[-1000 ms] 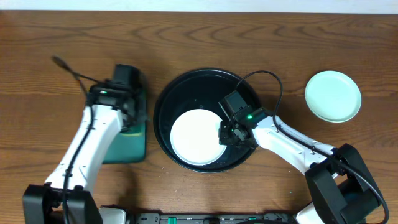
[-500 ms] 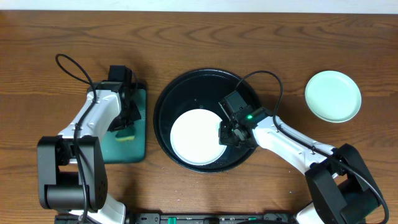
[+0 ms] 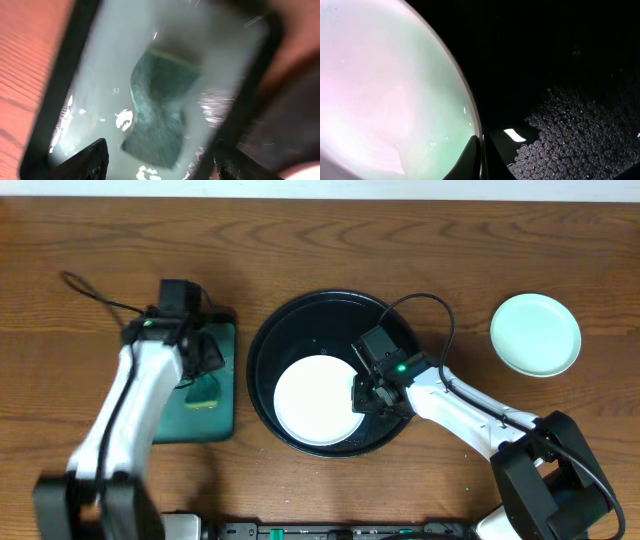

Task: Clean dirty plates on tray and stack at the side
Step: 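Return the sponge to the basin with the left gripper and release it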

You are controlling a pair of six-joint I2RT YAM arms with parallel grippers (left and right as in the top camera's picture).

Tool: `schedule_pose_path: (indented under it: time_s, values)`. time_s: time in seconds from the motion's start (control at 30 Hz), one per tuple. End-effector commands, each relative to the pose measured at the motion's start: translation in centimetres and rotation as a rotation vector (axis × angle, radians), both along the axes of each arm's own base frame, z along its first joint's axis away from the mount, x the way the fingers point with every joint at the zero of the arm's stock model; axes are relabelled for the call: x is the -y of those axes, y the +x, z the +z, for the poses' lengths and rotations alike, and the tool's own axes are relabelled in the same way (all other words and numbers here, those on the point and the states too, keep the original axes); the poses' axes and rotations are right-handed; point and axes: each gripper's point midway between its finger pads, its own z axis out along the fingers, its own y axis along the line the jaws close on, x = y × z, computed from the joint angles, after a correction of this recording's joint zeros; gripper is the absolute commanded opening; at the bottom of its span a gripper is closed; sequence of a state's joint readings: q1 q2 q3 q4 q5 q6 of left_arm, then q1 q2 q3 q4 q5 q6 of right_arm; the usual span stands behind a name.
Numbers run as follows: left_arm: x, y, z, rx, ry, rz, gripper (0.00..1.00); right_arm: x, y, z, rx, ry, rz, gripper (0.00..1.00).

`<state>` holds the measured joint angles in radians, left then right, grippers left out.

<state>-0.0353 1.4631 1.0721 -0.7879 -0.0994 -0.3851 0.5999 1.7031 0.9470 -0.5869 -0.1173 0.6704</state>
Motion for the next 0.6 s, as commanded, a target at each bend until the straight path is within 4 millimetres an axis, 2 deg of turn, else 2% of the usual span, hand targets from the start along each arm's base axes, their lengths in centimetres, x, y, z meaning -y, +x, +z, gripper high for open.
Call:
schedule_pose_path:
  time_s: [0.0,0.1,0.2,0.37,0.57]
  values:
    - [1.5,-0.5,4.7,0.149,-0.046,-0.047,0.70,-0.6,-0.2,0.1,-0.010,0.025,0.000,0.02]
    - [2.6,-1.5,7.9,0.251,-0.072,-0.083,0.73,-1.3,-0.1,0.9,-0.037,0.089,-0.009,0.02]
    - [3.0,-2.6,9.5,0.297,-0.077,-0.102,0.74,-1.4,0.3,2.1,-0.065,0.143,-0.040,0.01]
    - [3.3,-3.8,9.8,0.287,-0.080,-0.118,0.75,-0.4,0.3,4.4,-0.155,0.243,-0.105,0.02]
    - [3.5,-3.8,9.7,0.281,-0.080,-0.124,0.76,1.4,-0.6,5.8,-0.285,0.368,-0.156,0.01]
